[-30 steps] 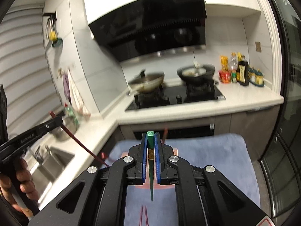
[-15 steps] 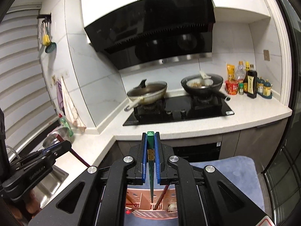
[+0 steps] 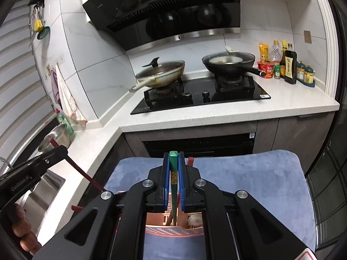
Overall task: Organize utensils
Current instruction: 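Lower the chopsticks into the holder and open both tools, then move both open tools back toward the last two red chopsticks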
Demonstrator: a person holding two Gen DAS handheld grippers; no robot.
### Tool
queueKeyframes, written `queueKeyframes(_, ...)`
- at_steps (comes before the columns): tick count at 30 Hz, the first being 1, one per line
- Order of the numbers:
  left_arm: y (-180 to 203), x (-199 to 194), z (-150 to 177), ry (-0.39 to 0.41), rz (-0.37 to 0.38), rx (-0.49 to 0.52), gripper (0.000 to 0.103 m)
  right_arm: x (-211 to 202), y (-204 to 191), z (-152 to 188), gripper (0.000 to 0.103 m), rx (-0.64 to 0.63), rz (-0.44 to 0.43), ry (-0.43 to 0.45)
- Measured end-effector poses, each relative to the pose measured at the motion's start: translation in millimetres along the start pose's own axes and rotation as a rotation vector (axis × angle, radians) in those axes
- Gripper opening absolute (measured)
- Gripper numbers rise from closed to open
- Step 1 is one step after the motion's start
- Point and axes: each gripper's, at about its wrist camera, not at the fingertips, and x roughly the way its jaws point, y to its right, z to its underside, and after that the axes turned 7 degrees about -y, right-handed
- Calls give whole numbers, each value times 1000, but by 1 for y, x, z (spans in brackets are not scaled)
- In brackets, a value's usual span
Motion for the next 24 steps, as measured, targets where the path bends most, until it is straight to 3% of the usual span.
queueKeyframes(2,0,-1,1,11,-9,-2,8,0,1,2,14,3,5,3)
queueKeyframes(4,0,-4,2,18,-17,-5,21,-2,-1,2,21,-6,18,7)
queueKeyframes(6,0,-6,1,27,-29,-7,27,-7,-3,2,24,-14,24,18)
queueKeyframes(9,-2,-10,2,28,-30,-9,28,-14,-2,4,30,-17,27,29)
queueKeyframes(15,1,-21,9,31,-40,1,28,-31,-5,12,30,-23,21,38)
queueKeyframes(24,1,-40,36,21,-52,4,28,-52,-9,50,30,-45,18,1)
